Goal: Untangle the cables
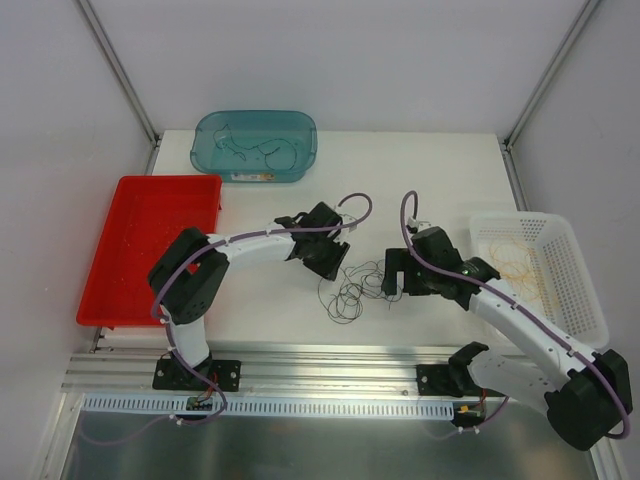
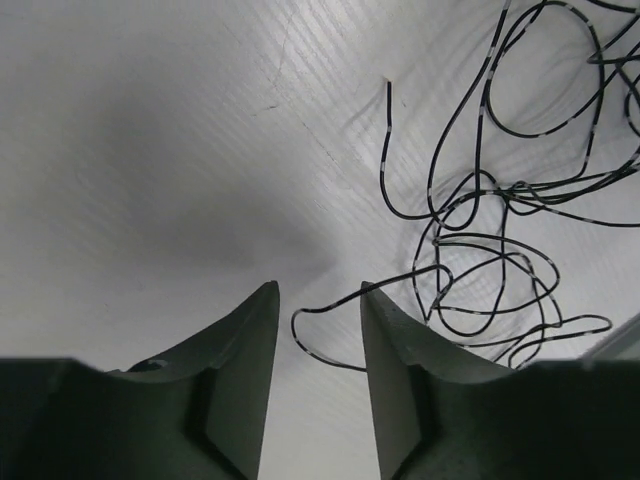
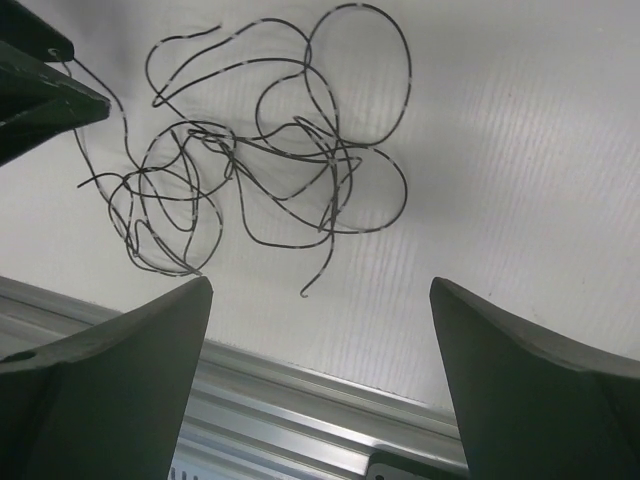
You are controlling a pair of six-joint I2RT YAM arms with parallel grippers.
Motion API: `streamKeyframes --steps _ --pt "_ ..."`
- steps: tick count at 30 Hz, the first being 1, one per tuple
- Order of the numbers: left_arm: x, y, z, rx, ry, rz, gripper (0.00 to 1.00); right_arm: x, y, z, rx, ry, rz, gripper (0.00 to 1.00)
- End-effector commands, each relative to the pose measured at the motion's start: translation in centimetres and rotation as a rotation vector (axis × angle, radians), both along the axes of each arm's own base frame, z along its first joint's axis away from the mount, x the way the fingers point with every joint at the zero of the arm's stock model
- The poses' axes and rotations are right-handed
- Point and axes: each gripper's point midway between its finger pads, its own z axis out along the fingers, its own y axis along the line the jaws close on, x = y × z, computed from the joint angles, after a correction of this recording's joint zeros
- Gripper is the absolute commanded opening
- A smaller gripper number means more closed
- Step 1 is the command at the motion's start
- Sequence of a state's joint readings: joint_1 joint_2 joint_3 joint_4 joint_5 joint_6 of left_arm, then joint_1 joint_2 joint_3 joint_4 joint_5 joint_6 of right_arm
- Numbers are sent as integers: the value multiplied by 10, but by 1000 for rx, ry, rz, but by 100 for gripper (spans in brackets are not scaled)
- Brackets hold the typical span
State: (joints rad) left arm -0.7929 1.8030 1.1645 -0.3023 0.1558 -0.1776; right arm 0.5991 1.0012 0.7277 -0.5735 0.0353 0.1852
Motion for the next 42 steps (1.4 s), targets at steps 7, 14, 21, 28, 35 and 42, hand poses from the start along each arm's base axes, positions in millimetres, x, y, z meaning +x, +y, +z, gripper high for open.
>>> streamKeyframes --steps 7,14,21,28,35,42 --pt "-16 -8 11 -23 -21 -71 0 14 20 -7 116 20 -60 95" --pt "-35 7 40 -67 -65 -17 0 35 35 -24 102 43 -79 95" --pt "-41 16 98 -192 -150 47 0 45 39 -54 8 98 -73 82" --pt "-26 59 153 -127 -249 198 0 48 9 -61 -111 97 -129 27" --pt "1 132 231 -154 -349 422 0 51 -48 -48 -147 77 -278 1" --pt "10 254 294 44 -554 786 0 50 -98 -23 -105 67 -433 1"
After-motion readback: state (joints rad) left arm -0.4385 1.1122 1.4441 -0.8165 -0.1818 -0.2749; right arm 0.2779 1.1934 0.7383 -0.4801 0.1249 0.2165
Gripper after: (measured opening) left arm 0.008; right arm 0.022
